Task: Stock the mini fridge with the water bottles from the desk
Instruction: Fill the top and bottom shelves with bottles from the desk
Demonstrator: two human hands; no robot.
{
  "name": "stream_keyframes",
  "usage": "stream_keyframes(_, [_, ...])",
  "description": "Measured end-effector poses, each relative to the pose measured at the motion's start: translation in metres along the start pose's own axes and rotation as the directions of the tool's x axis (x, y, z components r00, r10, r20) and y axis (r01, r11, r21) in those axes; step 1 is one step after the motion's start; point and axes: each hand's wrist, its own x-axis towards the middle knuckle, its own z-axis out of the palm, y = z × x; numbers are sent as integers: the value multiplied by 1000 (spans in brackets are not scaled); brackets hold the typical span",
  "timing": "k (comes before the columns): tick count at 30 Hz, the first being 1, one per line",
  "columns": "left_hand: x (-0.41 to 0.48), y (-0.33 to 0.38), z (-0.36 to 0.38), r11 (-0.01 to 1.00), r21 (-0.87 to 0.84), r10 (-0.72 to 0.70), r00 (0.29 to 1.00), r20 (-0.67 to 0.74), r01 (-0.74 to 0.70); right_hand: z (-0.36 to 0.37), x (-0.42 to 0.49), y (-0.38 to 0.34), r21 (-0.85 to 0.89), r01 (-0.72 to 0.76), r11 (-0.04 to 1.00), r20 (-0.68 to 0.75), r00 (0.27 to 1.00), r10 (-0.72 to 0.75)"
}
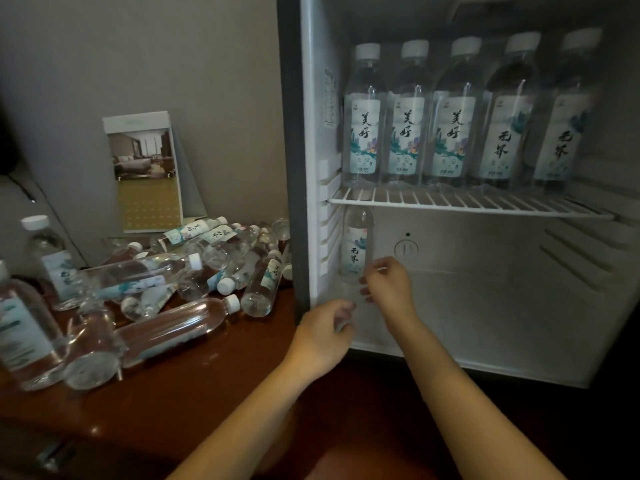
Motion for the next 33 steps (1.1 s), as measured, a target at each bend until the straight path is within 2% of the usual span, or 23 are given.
stream_keyframes(5, [-35,-27,-44,999,33,-17,1000,-17,18,13,-63,-19,41,5,999,222,975,-14])
stream_keyframes(10, [-54,-67,-94,983,123,-104,964,-243,137,51,-97,-28,-2,42,999,450,892,-37])
stream_keyframes(14, [-65,-95,-137,919,308,-105,906,-410,246,86,-108,-22,-69,123,990,583,811,-60])
stream_keyframes(16, [-65,-111,-153,863,403,-121,900,-419,304,106,-109,-18,-87,103,991,600,799,-30])
stream_keyframes(18, [-60,-125,-161,802,496,-153,918,-367,332,125,-107,-13,-106,60,993,602,798,16])
stream_keyframes(21, [-52,-141,-162,666,693,-125,956,-264,278,145,-102,0,-121,2,993,586,808,70])
stream_keyframes(25, [-43,-158,-162,553,784,-100,956,-276,284,150,-94,16,-27,-133,991,549,827,125])
stream_keyframes(30, [-27,-164,-178,522,804,-142,958,-247,285,147,-82,17,101,-259,961,512,842,173])
stream_keyframes(33, [-24,-160,-183,614,742,-193,963,-188,269,151,-84,16,105,-321,941,547,809,215])
